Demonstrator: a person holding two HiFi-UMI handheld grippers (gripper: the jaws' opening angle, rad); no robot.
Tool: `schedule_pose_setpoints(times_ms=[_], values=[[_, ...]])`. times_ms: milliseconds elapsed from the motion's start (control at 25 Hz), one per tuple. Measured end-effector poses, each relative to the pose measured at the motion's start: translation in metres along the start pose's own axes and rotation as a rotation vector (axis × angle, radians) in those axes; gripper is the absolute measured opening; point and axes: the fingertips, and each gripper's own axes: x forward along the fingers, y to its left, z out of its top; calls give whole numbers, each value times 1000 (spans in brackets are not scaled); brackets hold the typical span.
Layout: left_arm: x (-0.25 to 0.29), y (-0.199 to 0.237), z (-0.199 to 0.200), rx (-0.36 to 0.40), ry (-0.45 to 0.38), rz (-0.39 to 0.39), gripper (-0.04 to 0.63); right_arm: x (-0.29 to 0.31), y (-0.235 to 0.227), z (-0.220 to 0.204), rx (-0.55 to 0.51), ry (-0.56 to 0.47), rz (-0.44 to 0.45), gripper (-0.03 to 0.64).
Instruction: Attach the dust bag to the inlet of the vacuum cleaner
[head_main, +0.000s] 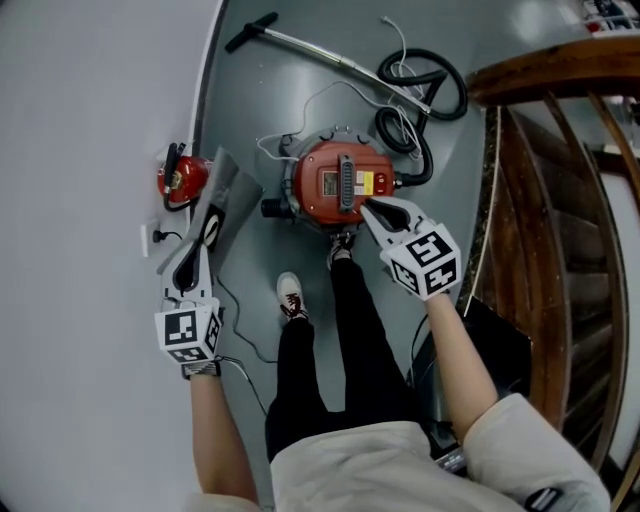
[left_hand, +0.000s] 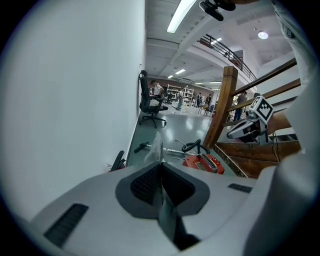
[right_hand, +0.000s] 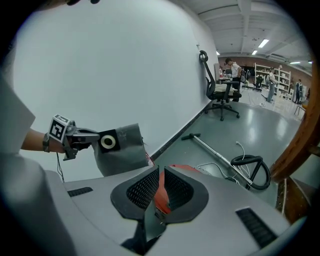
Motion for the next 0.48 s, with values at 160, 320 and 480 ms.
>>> schedule_pose_setpoints(times_ms=[160,320,480], values=[[12,-2,-18,1,22,-15,18,17,-12,-13,28,24,3,32],[24,-1,-33,4,32,-20,20,34,-20,-26,30,42,3,36],[37,-2,-47,16,31,-32,20,50,-25,-32,16,52,9,49]])
